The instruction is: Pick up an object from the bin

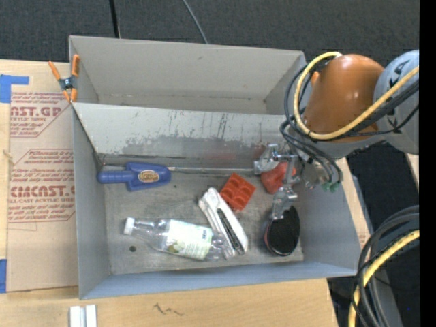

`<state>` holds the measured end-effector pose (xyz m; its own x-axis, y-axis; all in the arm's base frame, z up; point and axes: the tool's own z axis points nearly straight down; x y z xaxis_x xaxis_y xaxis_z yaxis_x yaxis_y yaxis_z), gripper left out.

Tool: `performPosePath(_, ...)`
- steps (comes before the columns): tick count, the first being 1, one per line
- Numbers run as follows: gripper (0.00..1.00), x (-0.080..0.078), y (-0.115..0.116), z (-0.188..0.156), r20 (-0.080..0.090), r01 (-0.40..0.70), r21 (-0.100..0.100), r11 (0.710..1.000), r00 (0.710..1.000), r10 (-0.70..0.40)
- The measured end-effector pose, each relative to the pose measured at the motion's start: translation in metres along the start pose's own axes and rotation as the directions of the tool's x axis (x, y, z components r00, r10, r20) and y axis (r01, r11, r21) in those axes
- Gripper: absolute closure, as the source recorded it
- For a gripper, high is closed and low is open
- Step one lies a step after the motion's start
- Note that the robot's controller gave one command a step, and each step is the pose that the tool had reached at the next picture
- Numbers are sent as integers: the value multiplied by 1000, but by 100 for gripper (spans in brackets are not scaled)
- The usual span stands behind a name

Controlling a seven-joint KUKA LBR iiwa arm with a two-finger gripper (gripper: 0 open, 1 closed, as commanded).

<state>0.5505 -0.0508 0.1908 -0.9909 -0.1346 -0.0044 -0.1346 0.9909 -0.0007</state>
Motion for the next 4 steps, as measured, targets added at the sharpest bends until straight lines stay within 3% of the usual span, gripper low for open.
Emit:
performPosePath(1,0,-3,-56,23,-1,-85,-1,996,996,85)
performPosePath(2,0,-17,-38,35,-3,-28,0,1000,1000,28)
performPosePath(3,0,-41,13,101,5,198,2,980,980,-198)
performPosePath(4,100,-39,13,102,-2,201,-2,980,980,-201)
